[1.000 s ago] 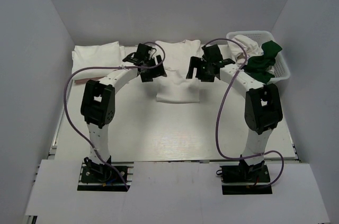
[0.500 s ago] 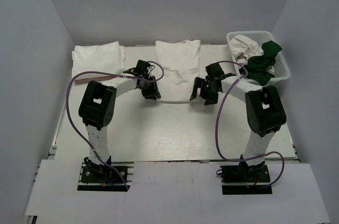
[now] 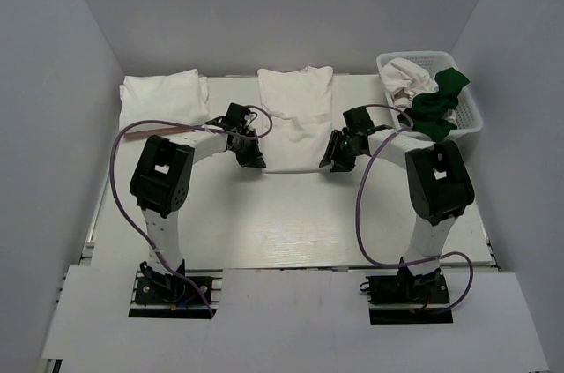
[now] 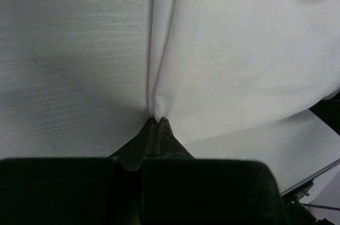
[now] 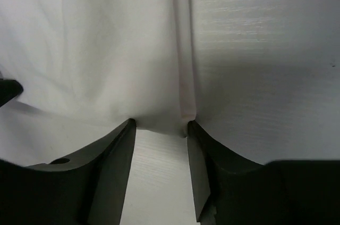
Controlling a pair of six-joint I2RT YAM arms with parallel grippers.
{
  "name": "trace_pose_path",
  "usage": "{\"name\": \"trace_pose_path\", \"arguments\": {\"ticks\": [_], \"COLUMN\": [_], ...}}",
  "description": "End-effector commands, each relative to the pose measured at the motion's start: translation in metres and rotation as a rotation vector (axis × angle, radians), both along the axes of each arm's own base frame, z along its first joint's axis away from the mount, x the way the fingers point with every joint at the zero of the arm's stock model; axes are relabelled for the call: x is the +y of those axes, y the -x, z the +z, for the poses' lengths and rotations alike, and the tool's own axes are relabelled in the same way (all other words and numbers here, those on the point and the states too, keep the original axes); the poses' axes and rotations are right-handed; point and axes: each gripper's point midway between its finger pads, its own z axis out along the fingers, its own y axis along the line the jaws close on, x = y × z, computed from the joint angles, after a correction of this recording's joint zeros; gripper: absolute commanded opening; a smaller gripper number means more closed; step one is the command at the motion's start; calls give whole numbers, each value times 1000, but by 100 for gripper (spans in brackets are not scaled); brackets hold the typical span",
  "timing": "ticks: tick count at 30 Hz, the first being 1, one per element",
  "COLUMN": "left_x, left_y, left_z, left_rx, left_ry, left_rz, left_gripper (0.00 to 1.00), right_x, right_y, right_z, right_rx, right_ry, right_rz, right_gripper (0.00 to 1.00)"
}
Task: Fold and stack the t-shirts
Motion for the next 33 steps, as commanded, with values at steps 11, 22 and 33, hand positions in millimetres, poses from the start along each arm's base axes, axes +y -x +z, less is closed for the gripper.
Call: {"name": "trace_pose_path", "arguments": {"ticks": [11,22,33], "left_x": [11,27,38], "left_y": [59,124,88], "left_z": [48,170,211], "left_rx": [-37,-247,-432], "left_ry": [-35,67,72], "left_rz": [-115,-208,-34], "left_gripper": [0,0,0], "right_x": [-9,0,24], "right_y": [30,92,76], "right_z": [47,182,234], "right_rx": [-85,-281,-389], "right_ry": [-13,-207,-343], "right_rz": [131,334,428], "right_gripper": [0,0,0]}}
